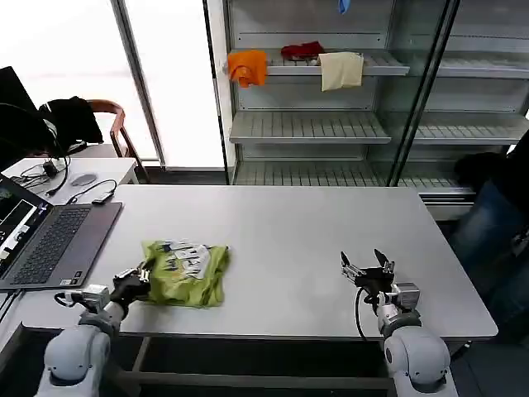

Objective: Fold and organize the clothes.

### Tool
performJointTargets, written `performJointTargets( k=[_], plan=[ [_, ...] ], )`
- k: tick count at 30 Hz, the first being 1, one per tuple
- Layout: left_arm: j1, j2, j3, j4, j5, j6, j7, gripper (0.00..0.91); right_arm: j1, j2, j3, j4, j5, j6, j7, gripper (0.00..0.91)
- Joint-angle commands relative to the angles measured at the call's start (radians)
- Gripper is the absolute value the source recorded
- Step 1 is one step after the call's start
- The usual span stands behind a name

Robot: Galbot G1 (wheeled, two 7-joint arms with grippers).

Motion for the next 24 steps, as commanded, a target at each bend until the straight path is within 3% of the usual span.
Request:
performJointTargets(
  k=[1,9,17,21,23,24],
  plan=[
    [-0.011,0.236,-0.181,0.000,0.251,-0.097,0.101,0.010,0.000,-0.001,-0.003,-0.021,0.001,0.018,-0.005,0.907],
    [-0.034,0.381,-0.203,0.018,0.283,-0.094,0.153,0.010,0.003,0.007,-0.003,-0.051,0.012,0.041,-0.013,0.907],
    [-0.062,0.391,-0.150,-0.105,0.192,0.012,0.147,0.020,-0.030,-0.022,0.032,-0.077,0.045,0.090,-0.021,0.907],
    [-0.019,0.309,-0.061,-0.254,0.208,0.088,0.121,0.020,-0.059,-0.043,0.059,-0.085,0.076,0.120,-0.024,0.907],
    [0.016,0.208,0.031,-0.298,0.310,0.077,0.109,0.020,-0.079,-0.059,0.071,-0.097,0.091,0.142,-0.024,0.907],
    [0.037,0.115,0.121,-0.297,0.362,0.065,0.098,0.020,-0.088,-0.067,0.076,-0.104,0.096,0.152,-0.024,0.907]
  ],
)
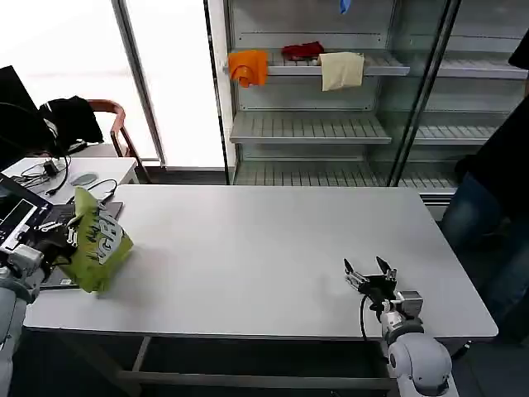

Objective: Fold and organize the clothes.

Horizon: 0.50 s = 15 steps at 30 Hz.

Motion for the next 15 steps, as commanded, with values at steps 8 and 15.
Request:
performJointTargets(
  k=[8,15],
  plan=[
    [0.028,-0.567,0.628,-0.005,0.485,0.070,-0.150,0.030,-0.105,-0.090,0.082,-0.057,0.077,0.106,0.005,0.907],
    [-0.073,-0.602,0.711,0.039,0.400,0.138,-0.209,0.060,-0.089,-0.073,0.082,-0.014,0.066,0.080,0.004,0.907]
  ],
)
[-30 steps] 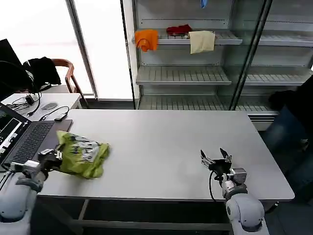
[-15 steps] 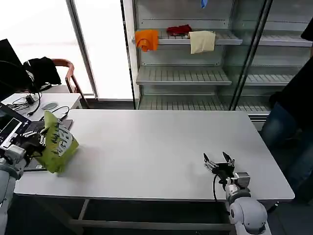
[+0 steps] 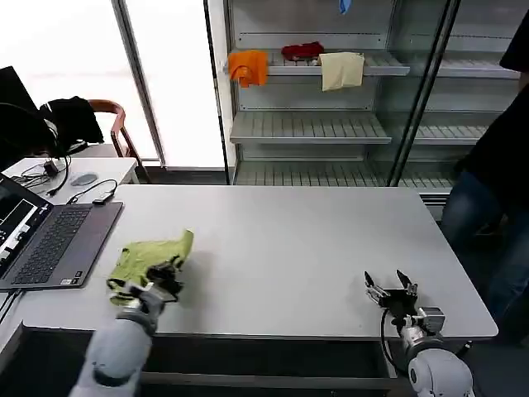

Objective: Fold and organize the clothes.

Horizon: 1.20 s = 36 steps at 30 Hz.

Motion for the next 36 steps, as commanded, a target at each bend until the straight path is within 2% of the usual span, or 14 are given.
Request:
performJointTargets(
  k=[1,10,11,12,13,14,15,18,21,24,29,31,36],
  plan=[
    [-0.108,-0.230,0.299,0.075,0.076,0.080,-0.119,0.060,-0.012,-0.008,0.016,0.030,0.006,0.001,-0.003,0.907],
    [-0.222,-0.245,0.357,0.164,-0.110,0.049,-0.188,0.081,0.023,0.040,-0.016,0.098,-0.028,-0.070,-0.006,0.907],
    [-0.236,-0.257,0.367,0.174,-0.135,0.048,-0.201,0.282,0.024,0.046,-0.020,0.103,-0.034,-0.074,-0.006,0.907],
    [-0.247,-0.274,0.372,0.196,-0.148,0.044,-0.220,0.282,0.025,0.051,-0.023,0.107,-0.038,-0.077,-0.006,0.907],
    [-0.258,-0.287,0.384,0.214,-0.165,0.036,-0.236,0.443,0.026,0.059,-0.027,0.114,-0.044,-0.086,-0.005,0.907],
    [-0.269,-0.298,0.392,0.234,-0.172,0.030,-0.256,0.615,0.027,0.063,-0.032,0.118,-0.048,-0.090,-0.005,0.907],
    [-0.287,-0.320,0.401,0.260,-0.176,0.021,-0.284,0.907,0.027,0.067,-0.033,0.121,-0.051,-0.093,-0.005,0.907],
    [-0.308,-0.349,0.407,0.310,-0.209,0.003,-0.334,0.907,0.029,0.079,-0.046,0.130,-0.060,-0.106,-0.005,0.907],
    [-0.306,-0.338,0.406,0.275,-0.296,0.006,-0.372,0.907,0.037,0.091,-0.065,0.131,-0.060,-0.120,-0.012,0.907],
    [-0.297,-0.291,0.401,0.174,-0.410,0.049,-0.374,0.907,0.055,0.114,-0.095,0.116,-0.058,-0.131,-0.023,0.907],
    [-0.313,-0.211,0.339,0.028,-0.541,0.081,-0.398,0.907,0.090,0.153,-0.148,0.091,-0.029,-0.192,-0.028,0.907],
    [-0.314,-0.173,0.304,0.002,-0.558,0.080,-0.396,0.907,0.113,0.175,-0.186,0.086,0.010,-0.247,-0.025,0.907],
    [-0.287,-0.050,0.156,-0.012,-0.559,0.065,-0.353,0.907,0.131,0.202,-0.261,0.057,0.065,-0.252,-0.016,0.907]
  ],
)
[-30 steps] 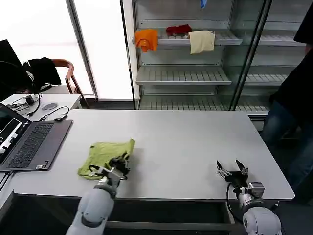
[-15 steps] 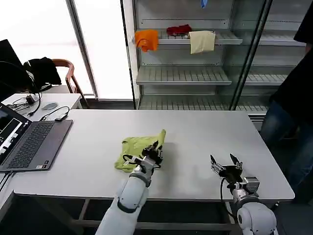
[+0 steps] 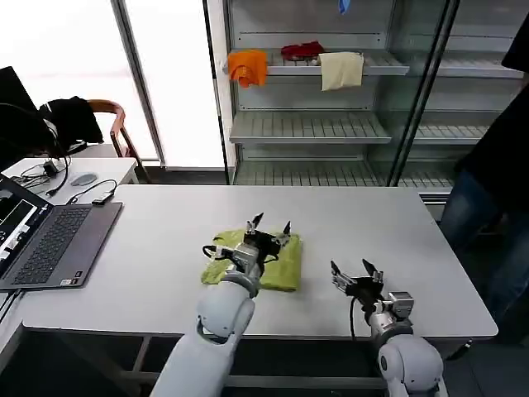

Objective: Fold and organize the clothes.

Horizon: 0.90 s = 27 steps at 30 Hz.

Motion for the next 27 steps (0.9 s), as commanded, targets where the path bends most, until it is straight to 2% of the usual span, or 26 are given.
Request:
performJointTargets(
  k=[1,6,11,12,13,14,15,16,22,27],
  plan=[
    [0.009,0.188,-0.209,-0.110,-0.164,-0.003,-0.006,0.907,0.053,0.077,-0.152,-0.044,0.102,-0.087,0.006,0.907],
    [0.080,0.263,-0.367,-0.097,-0.170,-0.033,0.062,0.907,0.051,0.104,-0.194,-0.076,0.112,-0.087,0.000,0.907],
    [0.128,0.311,-0.443,-0.089,-0.217,-0.036,0.070,0.907,0.031,0.087,-0.211,-0.070,0.104,-0.087,-0.010,0.887],
    [0.136,0.316,-0.450,-0.091,-0.224,-0.036,0.069,0.907,0.026,0.082,-0.213,-0.065,0.104,-0.087,-0.010,0.806],
    [0.145,0.321,-0.456,-0.094,-0.226,-0.038,0.069,0.907,0.020,0.074,-0.216,-0.062,0.103,-0.087,-0.011,0.524],
    [0.155,0.325,-0.459,-0.100,-0.227,-0.039,0.070,0.907,0.017,0.071,-0.218,-0.058,0.102,-0.087,-0.011,0.322],
    [0.163,0.327,-0.461,-0.105,-0.230,-0.040,0.072,0.907,0.012,0.065,-0.221,-0.055,0.102,-0.086,-0.005,0.040],
    [0.169,0.327,-0.462,-0.110,-0.230,-0.040,0.074,0.907,0.009,0.065,-0.219,-0.053,0.101,-0.086,-0.006,0.000],
    [0.189,0.310,-0.452,-0.127,-0.224,-0.044,0.074,0.907,-0.007,0.068,-0.185,-0.021,0.098,-0.086,-0.005,0.000],
    [0.190,0.297,-0.452,-0.124,-0.214,-0.047,0.073,0.907,-0.007,0.047,-0.150,-0.006,0.102,-0.086,0.015,0.000]
  ],
)
